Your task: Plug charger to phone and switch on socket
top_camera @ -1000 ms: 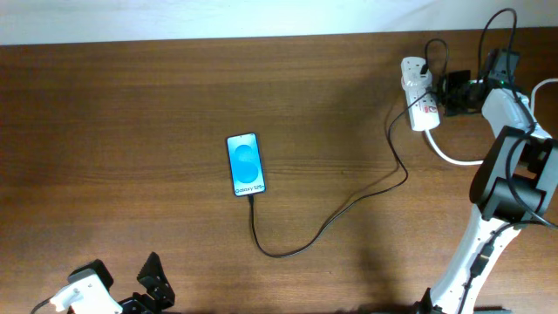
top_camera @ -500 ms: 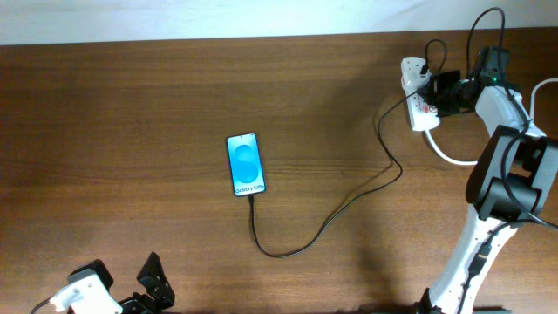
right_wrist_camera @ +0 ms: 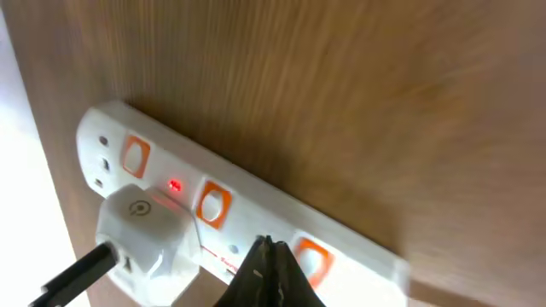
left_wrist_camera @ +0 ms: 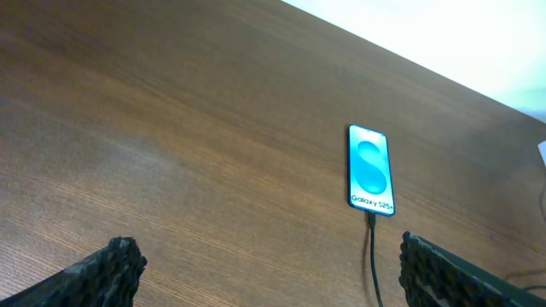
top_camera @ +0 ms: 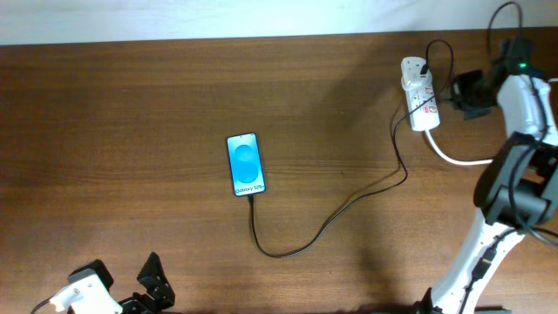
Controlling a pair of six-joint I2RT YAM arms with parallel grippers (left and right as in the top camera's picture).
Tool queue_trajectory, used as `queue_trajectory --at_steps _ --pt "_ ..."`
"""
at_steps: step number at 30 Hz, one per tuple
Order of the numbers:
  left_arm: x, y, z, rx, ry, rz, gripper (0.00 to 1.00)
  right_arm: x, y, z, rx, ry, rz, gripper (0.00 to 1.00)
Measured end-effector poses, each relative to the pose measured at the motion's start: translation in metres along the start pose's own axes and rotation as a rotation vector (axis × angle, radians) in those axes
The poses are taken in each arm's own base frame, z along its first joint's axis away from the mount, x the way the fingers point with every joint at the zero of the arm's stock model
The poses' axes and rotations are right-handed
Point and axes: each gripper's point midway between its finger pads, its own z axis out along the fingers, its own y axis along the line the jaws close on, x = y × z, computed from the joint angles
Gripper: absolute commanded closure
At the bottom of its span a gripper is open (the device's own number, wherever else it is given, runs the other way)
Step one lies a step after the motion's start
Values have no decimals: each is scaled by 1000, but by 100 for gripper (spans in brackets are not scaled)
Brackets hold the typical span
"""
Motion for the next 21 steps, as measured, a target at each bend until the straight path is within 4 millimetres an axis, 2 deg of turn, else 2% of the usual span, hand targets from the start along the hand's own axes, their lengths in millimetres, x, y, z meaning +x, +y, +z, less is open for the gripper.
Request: queue_trajectory --at_steps 3,5,9,12,19,21 --pt "0 0 0 0 0 -2 1 -16 -9 -28 29 -55 -10 96" --pt "0 0 0 0 -1 -2 1 -26 -18 -54 57 -96 -36 96" --pt "0 0 0 0 0 -2 1 -22 -23 -87 88 -114 -128 96" --pt "0 0 0 0 -1 -2 1 -6 -18 -115 94 -116 -223 96" --pt "0 0 0 0 0 -3 1 59 3 -198 70 -151 -447 96" --pt "0 0 0 0 0 -3 1 80 -4 -216 106 -149 -491 96"
